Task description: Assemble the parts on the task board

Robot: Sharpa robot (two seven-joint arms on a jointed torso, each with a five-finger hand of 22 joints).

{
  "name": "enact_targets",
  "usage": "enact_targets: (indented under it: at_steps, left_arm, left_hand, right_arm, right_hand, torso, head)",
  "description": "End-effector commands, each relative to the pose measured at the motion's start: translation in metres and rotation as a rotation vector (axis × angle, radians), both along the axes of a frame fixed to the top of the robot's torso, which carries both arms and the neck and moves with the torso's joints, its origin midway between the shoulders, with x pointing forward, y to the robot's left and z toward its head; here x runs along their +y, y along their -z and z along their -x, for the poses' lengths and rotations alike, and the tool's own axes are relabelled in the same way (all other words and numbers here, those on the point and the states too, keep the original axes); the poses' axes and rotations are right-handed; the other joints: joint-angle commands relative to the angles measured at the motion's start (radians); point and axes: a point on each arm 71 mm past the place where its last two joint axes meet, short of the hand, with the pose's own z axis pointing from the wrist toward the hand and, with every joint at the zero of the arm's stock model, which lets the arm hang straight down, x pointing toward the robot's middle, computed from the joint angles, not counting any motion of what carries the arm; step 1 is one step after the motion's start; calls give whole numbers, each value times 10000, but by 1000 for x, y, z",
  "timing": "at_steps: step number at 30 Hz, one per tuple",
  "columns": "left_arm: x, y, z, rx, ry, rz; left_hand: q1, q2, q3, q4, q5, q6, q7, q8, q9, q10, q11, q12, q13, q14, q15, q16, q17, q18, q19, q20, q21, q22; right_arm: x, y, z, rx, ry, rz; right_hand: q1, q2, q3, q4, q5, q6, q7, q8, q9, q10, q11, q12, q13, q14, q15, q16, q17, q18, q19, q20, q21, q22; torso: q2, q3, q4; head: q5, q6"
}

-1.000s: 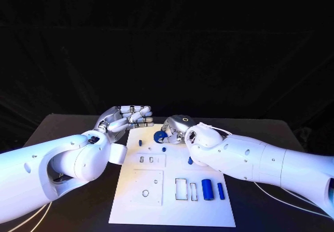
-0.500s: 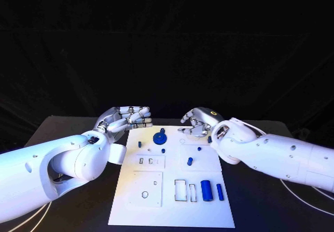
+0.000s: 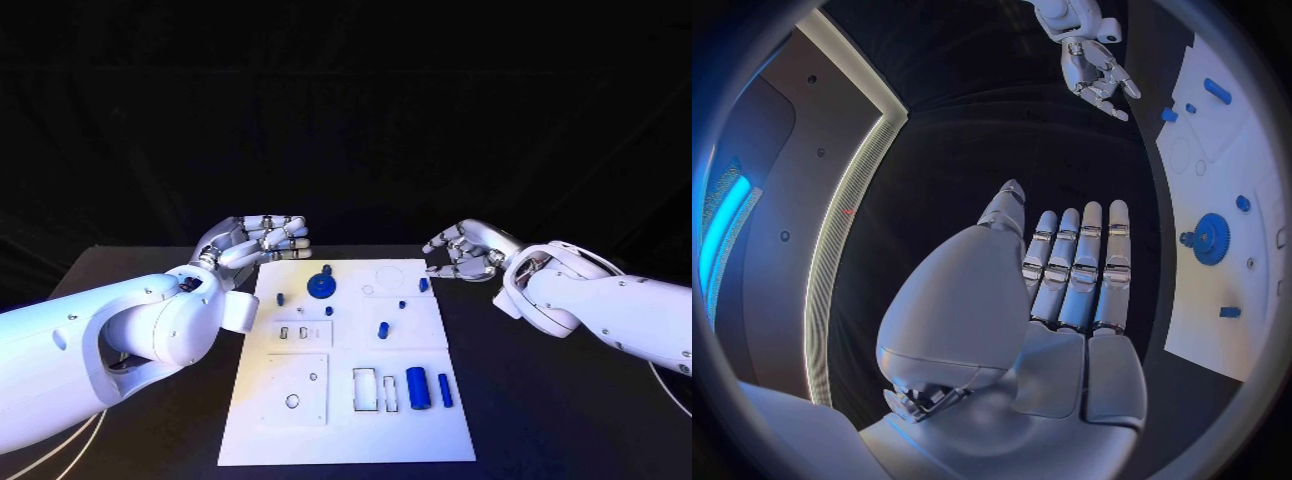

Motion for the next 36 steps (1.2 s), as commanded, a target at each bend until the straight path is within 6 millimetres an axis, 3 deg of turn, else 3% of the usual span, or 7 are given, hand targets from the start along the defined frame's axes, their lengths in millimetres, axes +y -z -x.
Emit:
enact_targets:
  at_steps: [1,7,10,15,25,36]
  left_arm:
    - [-3,-1,0,-80,236,133]
    - [-4,-1,0,-76,247,136]
    - [-4,-1,0,-70,261,139]
    - [-5,-1,0,-65,257,136]
    - [-5,0,0,-19,249,116]
    - [-6,0,0,21,287,114]
  left_hand:
    - [111,23,-7,-76,-48,92,12,-30,10,103,-9,-10,10,31,-43,-41,11,96,-66,-4,69,-12]
    - [112,24,-8,-77,-48,95,10,-29,10,106,-10,-10,11,34,-44,-40,12,96,-66,-4,70,-12]
    - [112,24,-11,-77,-49,96,10,-30,10,109,-11,-11,11,38,-45,-41,13,96,-66,-4,71,-12]
    - [111,23,-13,-77,-49,96,11,-31,10,110,-11,-12,11,40,-46,-41,14,96,-66,-4,71,-12]
    - [111,28,-22,-80,-49,74,35,-52,4,90,1,-35,4,53,-47,-47,21,96,-67,-4,76,-13]
    - [117,37,-23,-85,-48,59,48,-66,0,73,10,-52,0,55,-43,-54,23,96,-67,-4,78,-13]
  right_arm:
    - [-5,11,1,493,-306,110]
    - [-13,31,-2,739,35,504]
    - [-15,39,-3,874,175,604]
    - [-15,48,-6,1011,323,702]
    - [-9,56,-10,1175,402,674]
    - [-4,57,-16,1166,578,477]
  right_hand:
    - [54,-64,-24,-61,43,-164,29,-110,-48,-88,44,-92,-53,738,84,-12,1383,-23,513,73,-51,2046]
    - [123,-55,-20,-123,204,-288,69,-225,-108,-115,78,-121,-82,744,116,0,1412,-23,514,102,-55,2049]
    - [198,-51,18,-183,387,-313,83,-258,-133,-145,89,-152,-111,743,127,-1,1411,-20,506,115,-66,2042]
    - [240,-40,52,-219,478,-320,89,-271,-147,-139,93,-145,-104,744,132,3,1420,-22,512,122,-61,2050]
    - [58,76,100,-140,311,-91,69,-196,-143,-76,84,-65,-43,753,130,19,1456,-23,520,129,-59,2061]
    - [-103,213,129,-44,243,4,55,-183,-157,80,72,131,138,768,121,47,1517,-41,570,124,-9,2117]
  torso:
    - [-7,27,-23]
    - [-5,24,-28]
    - [5,10,6]
    - [19,38,28]
    - [16,26,30]
    - [15,38,26]
  head:
    - [-43,-8]
    - [-46,-18]
    - [-85,-28]
    - [-64,-43]
    - [-74,-9]
    - [-69,-21]
